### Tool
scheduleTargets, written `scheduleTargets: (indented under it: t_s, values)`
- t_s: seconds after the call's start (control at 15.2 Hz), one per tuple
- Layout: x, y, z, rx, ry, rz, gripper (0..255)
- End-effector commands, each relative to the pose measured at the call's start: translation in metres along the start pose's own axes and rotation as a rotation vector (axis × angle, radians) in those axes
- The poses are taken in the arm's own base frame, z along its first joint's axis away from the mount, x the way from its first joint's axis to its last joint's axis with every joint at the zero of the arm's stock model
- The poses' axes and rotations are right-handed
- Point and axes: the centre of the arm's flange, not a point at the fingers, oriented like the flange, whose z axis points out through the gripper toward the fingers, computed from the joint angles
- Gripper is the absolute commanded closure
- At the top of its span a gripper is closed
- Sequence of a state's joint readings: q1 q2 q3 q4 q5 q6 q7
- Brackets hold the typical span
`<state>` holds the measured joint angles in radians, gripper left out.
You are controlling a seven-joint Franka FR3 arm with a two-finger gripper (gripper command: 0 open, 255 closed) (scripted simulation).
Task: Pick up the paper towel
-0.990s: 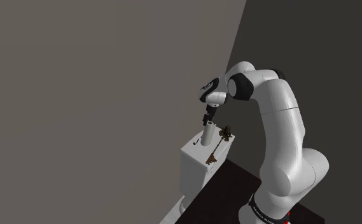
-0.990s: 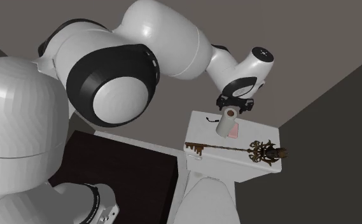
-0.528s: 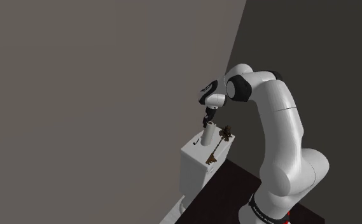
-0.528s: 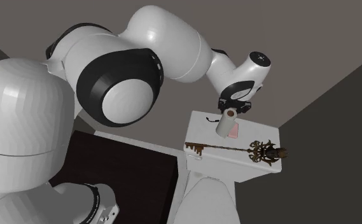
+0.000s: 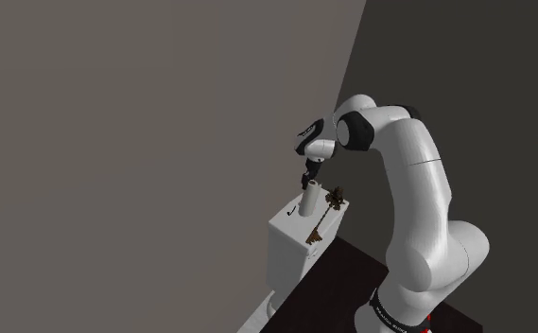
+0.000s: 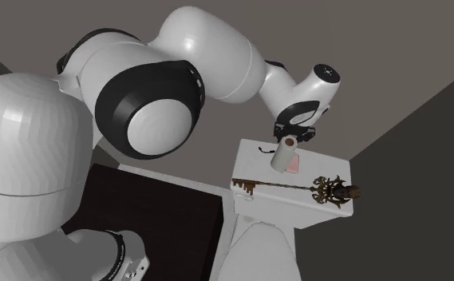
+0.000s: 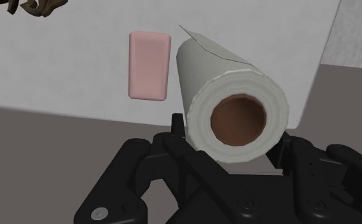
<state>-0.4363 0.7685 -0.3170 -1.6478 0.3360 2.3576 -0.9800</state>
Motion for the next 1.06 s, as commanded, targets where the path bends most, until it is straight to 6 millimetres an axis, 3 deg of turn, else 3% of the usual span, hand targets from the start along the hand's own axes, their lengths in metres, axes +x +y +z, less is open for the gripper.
scheduleTargets:
  t_s: [0.0,0.86,0.99]
  values:
    - [-0.001,-0.001,-0.007,0.001,0.000,0.000,255]
    - [0.000,-0.002,-0.076,0.001,0.000,0.000,255]
    - [0.000,-0.002,-0.077,0.001,0.000,0.000,255]
